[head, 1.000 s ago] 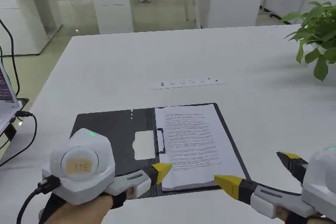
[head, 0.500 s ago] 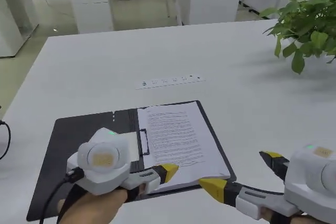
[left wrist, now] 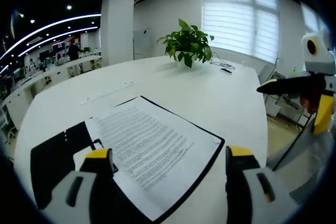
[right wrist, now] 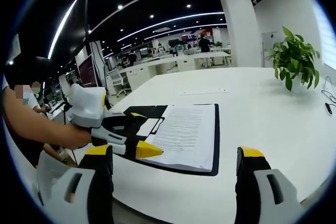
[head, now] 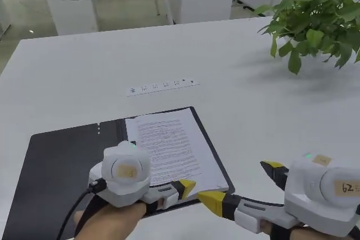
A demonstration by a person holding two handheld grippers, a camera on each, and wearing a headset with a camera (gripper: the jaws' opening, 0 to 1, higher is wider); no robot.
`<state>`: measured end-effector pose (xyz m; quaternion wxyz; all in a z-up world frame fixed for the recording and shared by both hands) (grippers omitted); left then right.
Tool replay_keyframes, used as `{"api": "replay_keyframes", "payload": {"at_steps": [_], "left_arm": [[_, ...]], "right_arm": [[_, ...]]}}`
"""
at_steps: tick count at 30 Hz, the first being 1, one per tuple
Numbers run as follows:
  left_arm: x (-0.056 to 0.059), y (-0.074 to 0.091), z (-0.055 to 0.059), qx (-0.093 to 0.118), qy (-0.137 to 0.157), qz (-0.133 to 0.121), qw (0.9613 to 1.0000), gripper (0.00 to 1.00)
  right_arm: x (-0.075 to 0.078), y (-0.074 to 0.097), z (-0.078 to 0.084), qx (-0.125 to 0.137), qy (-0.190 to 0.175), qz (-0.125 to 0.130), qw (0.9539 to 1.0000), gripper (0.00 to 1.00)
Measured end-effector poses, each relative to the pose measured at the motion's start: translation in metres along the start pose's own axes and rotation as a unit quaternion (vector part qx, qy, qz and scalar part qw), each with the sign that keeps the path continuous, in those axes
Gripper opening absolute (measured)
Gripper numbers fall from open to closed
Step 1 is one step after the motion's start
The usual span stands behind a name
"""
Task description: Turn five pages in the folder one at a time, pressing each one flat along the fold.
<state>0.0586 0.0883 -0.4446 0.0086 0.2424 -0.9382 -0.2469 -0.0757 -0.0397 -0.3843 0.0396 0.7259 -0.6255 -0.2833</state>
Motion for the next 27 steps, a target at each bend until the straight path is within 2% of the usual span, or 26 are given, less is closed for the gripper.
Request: {"api": "replay_keyframes", "payload": {"at_steps": [6, 10, 16, 21, 27], "left_arm": [[0.004, -0.022, 0.005, -0.008, 0.016, 0.005, 0.9998, 0.88], [0.008, -0.033, 0.006, -0.008, 0.017, 0.010, 0.9998, 0.87], [0.009, -0.044, 0.012, -0.017, 0.025, 0.009, 0.9995, 0.85], [0.012, -0.052, 0.011, -0.014, 0.030, 0.007, 0.9994, 0.84], [0.016, -0.063, 0.022, -0.036, 0.022, 0.001, 0.9991, 0.82]], "right_arm": [[0.002, -0.002, -0.002, 0.002, -0.005, 0.006, 1.0000, 0.98], [0.003, -0.004, -0.002, 0.001, -0.008, 0.010, 0.9999, 0.98], [0.005, -0.006, -0.001, -0.002, -0.012, 0.013, 0.9998, 0.97], [0.006, -0.008, -0.001, -0.002, -0.016, 0.014, 0.9998, 0.97], [0.008, -0.010, 0.001, -0.004, -0.022, 0.017, 0.9996, 0.97]]}}
Point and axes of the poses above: the centre of the closed fingertips' face, and the gripper's own axes: y roughly backward along the fingers, x roughly to its right, z roughly out of its underside, the point moved 7 cm from there along y, roughly backward along the fingers, and after that the axes turned 11 degrees about -y, right-handed, at the moved point
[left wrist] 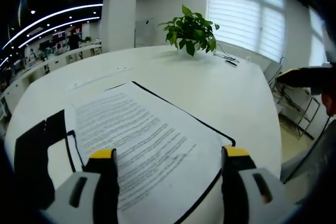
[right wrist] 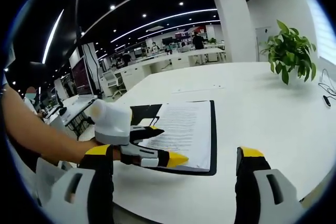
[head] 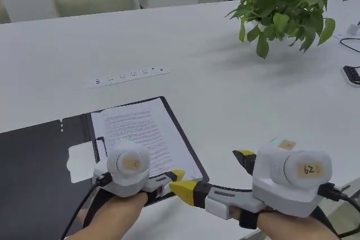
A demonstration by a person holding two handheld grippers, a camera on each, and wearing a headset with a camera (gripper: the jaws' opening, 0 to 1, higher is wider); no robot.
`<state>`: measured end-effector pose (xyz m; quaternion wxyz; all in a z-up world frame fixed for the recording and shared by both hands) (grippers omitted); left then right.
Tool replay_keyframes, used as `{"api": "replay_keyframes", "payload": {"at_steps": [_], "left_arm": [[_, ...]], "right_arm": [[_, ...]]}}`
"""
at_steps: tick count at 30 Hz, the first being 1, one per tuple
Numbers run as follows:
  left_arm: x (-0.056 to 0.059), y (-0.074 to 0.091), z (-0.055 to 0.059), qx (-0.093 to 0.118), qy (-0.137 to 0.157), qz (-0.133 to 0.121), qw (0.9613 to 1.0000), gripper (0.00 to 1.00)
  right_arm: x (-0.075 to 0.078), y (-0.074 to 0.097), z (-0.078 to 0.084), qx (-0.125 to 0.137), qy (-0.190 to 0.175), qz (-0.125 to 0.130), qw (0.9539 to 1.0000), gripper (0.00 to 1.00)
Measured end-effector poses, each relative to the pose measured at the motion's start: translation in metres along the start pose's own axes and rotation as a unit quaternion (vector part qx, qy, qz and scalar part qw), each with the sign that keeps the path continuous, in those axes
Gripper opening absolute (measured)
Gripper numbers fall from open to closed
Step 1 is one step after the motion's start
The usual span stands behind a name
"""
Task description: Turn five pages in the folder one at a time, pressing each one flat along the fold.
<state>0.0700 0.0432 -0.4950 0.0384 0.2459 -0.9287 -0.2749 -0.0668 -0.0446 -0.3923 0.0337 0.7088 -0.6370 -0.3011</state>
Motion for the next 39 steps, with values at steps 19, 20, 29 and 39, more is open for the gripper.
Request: {"api": "replay_keyframes", "payload": {"at_steps": [19, 20, 29, 39], "left_arm": [[0.008, -0.010, 0.015, 0.004, -0.049, -0.009, 0.9987, 0.62], [0.009, -0.010, 0.016, 0.008, -0.049, -0.008, 0.9987, 0.61], [0.006, -0.011, 0.018, 0.026, -0.046, 0.000, 0.9986, 0.50], [0.001, -0.010, 0.017, 0.030, -0.043, -0.005, 0.9986, 0.29]], "right_arm": [[0.005, -0.008, 0.003, -0.007, -0.014, 0.003, 0.9999, 0.97], [0.005, -0.009, 0.003, -0.008, -0.013, 0.002, 0.9999, 0.97], [0.002, -0.013, 0.005, -0.014, -0.015, -0.005, 0.9998, 0.96], [0.000, -0.016, 0.009, -0.020, -0.020, -0.006, 0.9996, 0.96]]}}
Point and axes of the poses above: the centre of the closed fingertips' face, and the gripper's own axes: y roughly backward along the fingers, x roughly to its right, z roughly out of its underside, the point moved 7 cm from there along y, roughly backward along the fingers, and after that the axes turned 11 degrees about -y, right-handed, at the moved point
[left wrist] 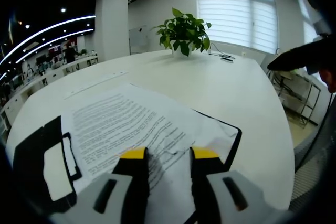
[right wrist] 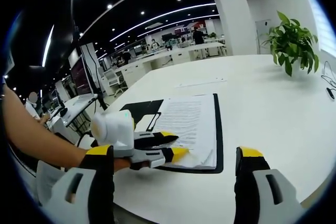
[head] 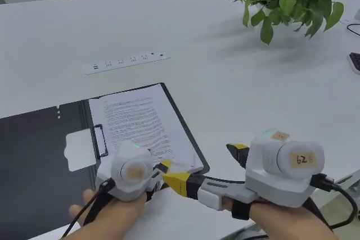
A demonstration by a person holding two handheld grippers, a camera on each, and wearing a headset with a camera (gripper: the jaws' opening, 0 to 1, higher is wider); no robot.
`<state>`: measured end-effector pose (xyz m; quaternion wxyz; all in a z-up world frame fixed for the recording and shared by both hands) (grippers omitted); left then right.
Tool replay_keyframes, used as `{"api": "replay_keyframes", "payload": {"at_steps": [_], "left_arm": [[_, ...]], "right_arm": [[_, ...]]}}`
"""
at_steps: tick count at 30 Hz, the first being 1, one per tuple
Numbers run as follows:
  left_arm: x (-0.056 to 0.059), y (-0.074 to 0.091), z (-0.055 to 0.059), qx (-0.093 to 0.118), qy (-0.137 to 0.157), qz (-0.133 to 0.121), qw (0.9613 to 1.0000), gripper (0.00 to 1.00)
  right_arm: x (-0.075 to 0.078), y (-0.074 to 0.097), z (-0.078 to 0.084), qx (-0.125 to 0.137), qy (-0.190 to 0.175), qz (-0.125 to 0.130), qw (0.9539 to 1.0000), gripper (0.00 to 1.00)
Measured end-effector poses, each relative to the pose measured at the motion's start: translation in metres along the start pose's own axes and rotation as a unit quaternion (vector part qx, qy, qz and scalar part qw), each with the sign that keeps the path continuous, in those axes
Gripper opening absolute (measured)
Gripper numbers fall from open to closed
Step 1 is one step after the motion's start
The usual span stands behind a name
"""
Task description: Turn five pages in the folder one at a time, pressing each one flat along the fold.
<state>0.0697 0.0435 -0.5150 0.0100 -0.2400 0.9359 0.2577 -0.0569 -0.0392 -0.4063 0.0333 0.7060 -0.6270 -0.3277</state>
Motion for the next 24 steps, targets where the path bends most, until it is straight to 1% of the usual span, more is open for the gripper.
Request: {"api": "replay_keyframes", "payload": {"at_steps": [1, 2, 4, 5, 6, 7, 8, 10, 12, 13, 14, 19, 23, 24], "left_arm": [[-0.002, -0.001, 0.000, 0.000, 0.000, -0.004, 1.0000, 0.27], [-0.002, -0.001, 0.000, -0.003, 0.005, -0.001, 1.0000, 0.25], [-0.001, 0.000, 0.000, -0.003, 0.000, 0.002, 1.0000, 0.24], [-0.001, -0.001, -0.001, -0.004, 0.003, 0.002, 1.0000, 0.23], [-0.003, -0.001, -0.001, -0.005, 0.006, -0.005, 1.0000, 0.17], [-0.006, -0.001, 0.000, -0.005, 0.027, -0.013, 0.9995, 0.14], [-0.007, -0.001, 0.000, -0.007, 0.026, -0.011, 0.9996, 0.11], [-0.008, -0.001, 0.000, -0.009, 0.021, -0.006, 0.9997, 0.10], [-0.008, -0.001, 0.000, -0.010, 0.023, -0.003, 0.9997, 0.09], [-0.008, -0.002, 0.000, -0.010, 0.025, -0.004, 0.9996, 0.09], [-0.008, -0.001, 0.000, -0.009, 0.039, -0.006, 0.9992, 0.08], [-0.007, -0.001, 0.000, -0.007, 0.048, -0.005, 0.9988, 0.06], [-0.009, -0.001, 0.000, -0.006, 0.050, -0.003, 0.9987, 0.06], [-0.009, -0.001, 0.000, -0.006, 0.056, -0.003, 0.9984, 0.06]], "right_arm": [[0.000, -0.001, 0.000, 0.000, 0.000, -0.001, 1.0000, 0.96], [0.000, -0.001, 0.001, 0.000, -0.001, -0.001, 1.0000, 0.96], [-0.001, -0.002, 0.002, -0.002, -0.002, -0.002, 1.0000, 0.96], [-0.001, -0.003, 0.002, -0.003, -0.003, -0.003, 1.0000, 0.96], [-0.002, -0.004, 0.002, -0.004, -0.003, -0.003, 1.0000, 0.96], [-0.002, -0.005, 0.003, -0.004, -0.004, -0.004, 1.0000, 0.96], [-0.002, -0.006, 0.003, -0.005, -0.006, -0.005, 1.0000, 0.96], [-0.003, -0.009, 0.004, -0.006, -0.009, -0.007, 0.9999, 0.95], [-0.003, -0.011, 0.005, -0.009, -0.014, -0.008, 0.9998, 0.95], [-0.003, -0.013, 0.005, -0.011, -0.017, -0.008, 0.9998, 0.94], [-0.002, -0.014, 0.006, -0.013, -0.024, -0.010, 0.9996, 0.94], [-0.001, -0.021, 0.009, -0.019, -0.038, -0.011, 0.9991, 0.90], [0.001, -0.032, 0.014, -0.029, -0.069, -0.014, 0.9971, 0.87], [0.002, -0.035, 0.015, -0.028, -0.074, -0.013, 0.9968, 0.86]]}}
Point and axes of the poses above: the centre of the closed fingertips' face, and the gripper's own axes: y roughly backward along the fingers, x roughly to its right, z roughly out of its underside, the point moved 7 cm from there along y, roughly backward along the fingers, and after that the axes turned 11 degrees about -y, right-handed, at the moved point
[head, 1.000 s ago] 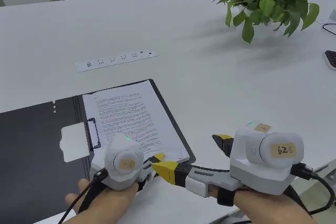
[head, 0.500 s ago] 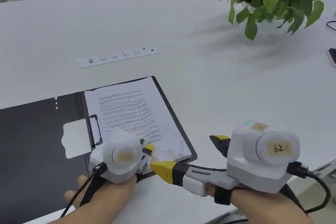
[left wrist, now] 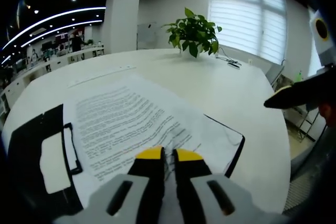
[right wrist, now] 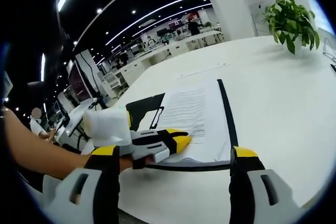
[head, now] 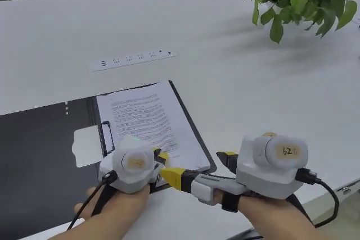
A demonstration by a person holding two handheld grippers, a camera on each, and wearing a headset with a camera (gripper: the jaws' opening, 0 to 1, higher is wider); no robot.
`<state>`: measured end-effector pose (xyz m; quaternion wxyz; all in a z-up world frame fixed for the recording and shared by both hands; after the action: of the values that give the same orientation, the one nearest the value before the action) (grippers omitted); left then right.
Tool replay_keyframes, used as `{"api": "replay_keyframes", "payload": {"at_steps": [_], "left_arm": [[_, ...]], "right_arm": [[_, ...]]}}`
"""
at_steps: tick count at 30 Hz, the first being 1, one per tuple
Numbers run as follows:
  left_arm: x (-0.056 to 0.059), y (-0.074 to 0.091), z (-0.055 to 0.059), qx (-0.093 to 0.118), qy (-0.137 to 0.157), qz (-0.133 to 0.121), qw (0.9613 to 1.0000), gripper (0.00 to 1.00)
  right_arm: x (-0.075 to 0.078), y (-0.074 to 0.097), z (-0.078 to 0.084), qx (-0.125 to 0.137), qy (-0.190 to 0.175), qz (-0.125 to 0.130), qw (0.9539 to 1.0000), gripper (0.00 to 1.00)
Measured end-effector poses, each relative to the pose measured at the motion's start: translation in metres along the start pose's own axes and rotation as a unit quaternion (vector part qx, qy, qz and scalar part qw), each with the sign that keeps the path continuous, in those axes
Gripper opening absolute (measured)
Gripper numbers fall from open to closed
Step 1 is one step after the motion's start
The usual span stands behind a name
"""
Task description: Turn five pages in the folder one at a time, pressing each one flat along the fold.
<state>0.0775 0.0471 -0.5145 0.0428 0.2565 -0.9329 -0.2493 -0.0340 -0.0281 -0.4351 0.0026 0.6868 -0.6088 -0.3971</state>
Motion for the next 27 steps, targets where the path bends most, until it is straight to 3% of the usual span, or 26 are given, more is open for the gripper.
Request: {"api": "replay_keyframes", "payload": {"at_steps": [8, 17, 27], "left_arm": [[0.000, 0.000, 0.001, 0.005, 0.013, 0.002, 0.9999, 0.05], [0.000, 0.001, 0.002, 0.009, 0.018, 0.002, 0.9998, 0.05], [0.000, 0.000, 0.002, 0.011, 0.019, 0.002, 0.9998, 0.05]], "right_arm": [[0.008, -0.025, 0.005, -0.016, -0.036, 0.001, 0.9992, 0.72], [0.025, -0.040, 0.016, -0.038, -0.046, 0.033, 0.9977, 0.65], [0.035, -0.043, 0.017, -0.021, -0.101, 0.044, 0.9937, 0.56]]}}
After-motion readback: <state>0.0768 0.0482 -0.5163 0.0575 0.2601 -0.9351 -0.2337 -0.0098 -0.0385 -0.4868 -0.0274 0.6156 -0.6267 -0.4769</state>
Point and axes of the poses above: the centre of the closed fingertips' face, and the gripper's own axes: y roughly backward along the fingers, x roughly to its right, z roughly out of its underside, the point moved 7 cm from there along y, roughly backward along the fingers, and after that the axes turned 11 degrees about -y, right-handed, at the moved point
